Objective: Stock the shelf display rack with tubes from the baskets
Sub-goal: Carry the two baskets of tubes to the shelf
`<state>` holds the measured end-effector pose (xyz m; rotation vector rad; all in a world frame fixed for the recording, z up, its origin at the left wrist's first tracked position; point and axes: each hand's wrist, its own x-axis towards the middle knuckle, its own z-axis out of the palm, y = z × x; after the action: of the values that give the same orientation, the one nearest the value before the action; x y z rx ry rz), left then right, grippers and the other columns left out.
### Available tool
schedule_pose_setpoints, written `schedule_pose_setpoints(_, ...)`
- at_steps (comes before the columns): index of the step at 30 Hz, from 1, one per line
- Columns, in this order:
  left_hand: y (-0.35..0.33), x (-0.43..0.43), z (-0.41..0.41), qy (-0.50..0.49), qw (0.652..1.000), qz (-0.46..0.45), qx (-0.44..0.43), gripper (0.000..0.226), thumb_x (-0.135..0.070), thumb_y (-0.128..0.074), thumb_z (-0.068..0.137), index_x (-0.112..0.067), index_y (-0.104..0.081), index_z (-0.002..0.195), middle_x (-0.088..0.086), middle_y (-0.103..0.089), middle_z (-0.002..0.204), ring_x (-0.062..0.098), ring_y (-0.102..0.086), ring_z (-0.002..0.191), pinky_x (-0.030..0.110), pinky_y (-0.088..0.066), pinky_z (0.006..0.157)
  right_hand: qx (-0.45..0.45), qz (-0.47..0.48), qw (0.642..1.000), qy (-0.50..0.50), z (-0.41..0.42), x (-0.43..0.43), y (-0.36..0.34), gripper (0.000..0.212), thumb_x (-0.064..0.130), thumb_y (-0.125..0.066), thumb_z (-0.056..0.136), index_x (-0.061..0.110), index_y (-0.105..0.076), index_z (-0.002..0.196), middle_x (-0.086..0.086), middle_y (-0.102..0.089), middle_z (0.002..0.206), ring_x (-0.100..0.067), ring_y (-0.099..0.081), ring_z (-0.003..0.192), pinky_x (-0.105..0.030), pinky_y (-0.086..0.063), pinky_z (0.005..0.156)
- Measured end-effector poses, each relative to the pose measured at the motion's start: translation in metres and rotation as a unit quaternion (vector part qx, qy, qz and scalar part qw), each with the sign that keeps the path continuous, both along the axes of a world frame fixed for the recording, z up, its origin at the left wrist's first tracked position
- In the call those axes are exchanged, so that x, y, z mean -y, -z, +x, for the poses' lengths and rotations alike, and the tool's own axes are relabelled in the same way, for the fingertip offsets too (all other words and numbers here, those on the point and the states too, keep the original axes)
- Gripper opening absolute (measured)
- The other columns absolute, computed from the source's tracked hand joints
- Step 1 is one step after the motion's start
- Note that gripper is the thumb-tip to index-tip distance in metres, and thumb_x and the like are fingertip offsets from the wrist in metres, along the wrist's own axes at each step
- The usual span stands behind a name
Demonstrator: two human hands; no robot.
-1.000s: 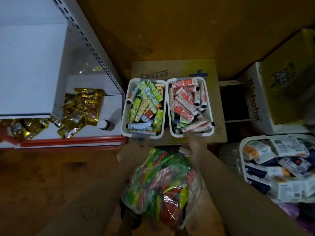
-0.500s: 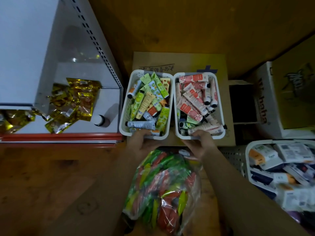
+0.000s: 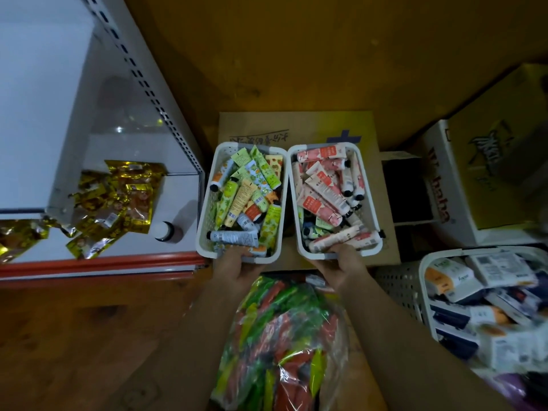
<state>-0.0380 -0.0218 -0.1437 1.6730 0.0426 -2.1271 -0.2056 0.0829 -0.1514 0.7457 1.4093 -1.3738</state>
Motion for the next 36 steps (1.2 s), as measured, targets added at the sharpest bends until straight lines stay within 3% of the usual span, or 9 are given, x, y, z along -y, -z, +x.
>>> schedule_pose_setpoints(5, -0.021, -0.002, 0.009, 0.030, 0.999, -0.022, 0.008, 0.027, 0.011, -0.035, 0.091, -0.008, -0.051, 0.099, 0.023, -0.055, 0.107, 0.038, -0.057, 0.090, 0.047, -0.048, 0.071, 0.026, -0.049, 0.995, 0.088, 0.007, -0.009, -0.005, 0.056, -0.012, -0.041, 0.088, 0.018, -0.042, 0.135, -0.029, -0.052, 0.127, -0.051, -0.055, 0.109, -0.067, -0.050, 0.080)
schedule_pose_setpoints(8, -0.032, -0.003, 0.012, 0.034, 0.999, -0.024, 0.016, 0.032, 0.012, -0.035, 0.087, -0.007, -0.051, 0.107, 0.027, -0.053, 0.119, 0.042, -0.056, 0.099, 0.055, -0.050, 0.078, 0.023, -0.031, 0.997, 0.064, 0.014, -0.019, -0.019, 0.053, -0.011, -0.042, 0.089, 0.017, -0.043, 0.134, -0.028, -0.050, 0.127, -0.050, -0.056, 0.107, -0.064, -0.053, 0.070)
schedule_pose_setpoints(10, -0.047, -0.003, 0.014, 0.053, 0.997, -0.040, 0.030, 0.037, 0.013, -0.034, 0.086, -0.005, -0.048, 0.114, 0.026, -0.055, 0.115, 0.041, -0.057, 0.097, 0.055, -0.049, 0.084, 0.022, -0.032, 0.997, 0.065, 0.016, -0.026, -0.036, 0.054, -0.010, -0.044, 0.089, 0.019, -0.042, 0.135, -0.028, -0.048, 0.128, -0.050, -0.055, 0.108, -0.066, -0.051, 0.073)
schedule_pose_setpoints(15, -0.119, -0.008, 0.014, 0.124, 0.988, -0.069, 0.059, 0.033, 0.012, -0.035, 0.088, -0.002, -0.049, 0.114, 0.025, -0.062, 0.097, 0.039, -0.058, 0.086, 0.050, -0.052, 0.068, -0.001, -0.013, 0.999, 0.051, 0.009, -0.035, -0.104, 0.055, -0.010, -0.042, 0.088, 0.014, -0.037, 0.138, -0.028, -0.053, 0.118, -0.048, -0.059, 0.096, -0.065, -0.045, 0.091)
schedule_pose_setpoints(21, -0.211, -0.015, 0.003, 0.157, 0.980, -0.094, 0.072, 0.045, 0.012, -0.037, 0.090, -0.009, -0.046, 0.128, 0.024, -0.057, 0.114, 0.040, -0.057, 0.099, 0.057, -0.052, 0.074, -0.041, -0.039, 0.995, 0.083, -0.002, -0.043, -0.209, 0.052, -0.017, -0.044, 0.085, 0.011, -0.042, 0.129, -0.024, -0.052, 0.104, -0.041, -0.055, 0.081, -0.061, -0.051, 0.060)
schedule_pose_setpoints(24, -0.263, -0.021, -0.011, 0.174, 0.975, -0.127, 0.053, 0.039, 0.010, -0.037, 0.091, -0.012, -0.046, 0.122, 0.023, -0.055, 0.115, 0.036, -0.058, 0.089, 0.049, -0.051, 0.061, -0.044, -0.048, 0.991, 0.117, -0.011, -0.053, -0.254, 0.047, -0.014, -0.043, 0.088, 0.012, -0.042, 0.127, -0.024, -0.050, 0.100, -0.041, -0.053, 0.081, -0.064, -0.050, 0.065)
schedule_pose_setpoints(30, -0.354, -0.040, -0.033, 0.209, 0.959, -0.189, 0.019, 0.042, 0.010, -0.036, 0.092, -0.015, -0.040, 0.125, 0.021, -0.055, 0.107, 0.036, -0.058, 0.083, 0.047, -0.050, 0.059, -0.079, -0.067, 0.985, 0.138, -0.027, -0.077, -0.327, 0.060, -0.014, -0.039, 0.087, 0.014, -0.033, 0.141, -0.025, -0.048, 0.107, -0.048, -0.051, 0.092, -0.063, -0.050, 0.063)
schedule_pose_setpoints(32, -0.376, -0.046, -0.040, 0.222, 0.955, -0.197, 0.012, 0.046, 0.011, -0.038, 0.092, -0.013, -0.038, 0.131, 0.022, -0.052, 0.113, 0.038, -0.057, 0.086, 0.050, -0.051, 0.061, -0.089, -0.058, 0.983, 0.150, -0.034, -0.087, -0.348, 0.065, -0.017, -0.041, 0.083, 0.015, -0.033, 0.140, -0.026, -0.049, 0.113, -0.051, -0.053, 0.098, -0.068, -0.051, 0.070)
schedule_pose_setpoints(36, -0.408, -0.061, -0.049, 0.258, 0.946, -0.194, -0.003, 0.049, 0.014, -0.039, 0.090, -0.010, -0.038, 0.133, 0.025, -0.044, 0.122, 0.045, -0.051, 0.109, 0.055, -0.053, 0.080, -0.141, -0.057, 0.974, 0.169, -0.036, -0.113, -0.378, 0.072, -0.016, -0.038, 0.079, 0.022, -0.032, 0.140, -0.027, -0.050, 0.117, -0.051, -0.057, 0.095, -0.064, -0.052, 0.061)
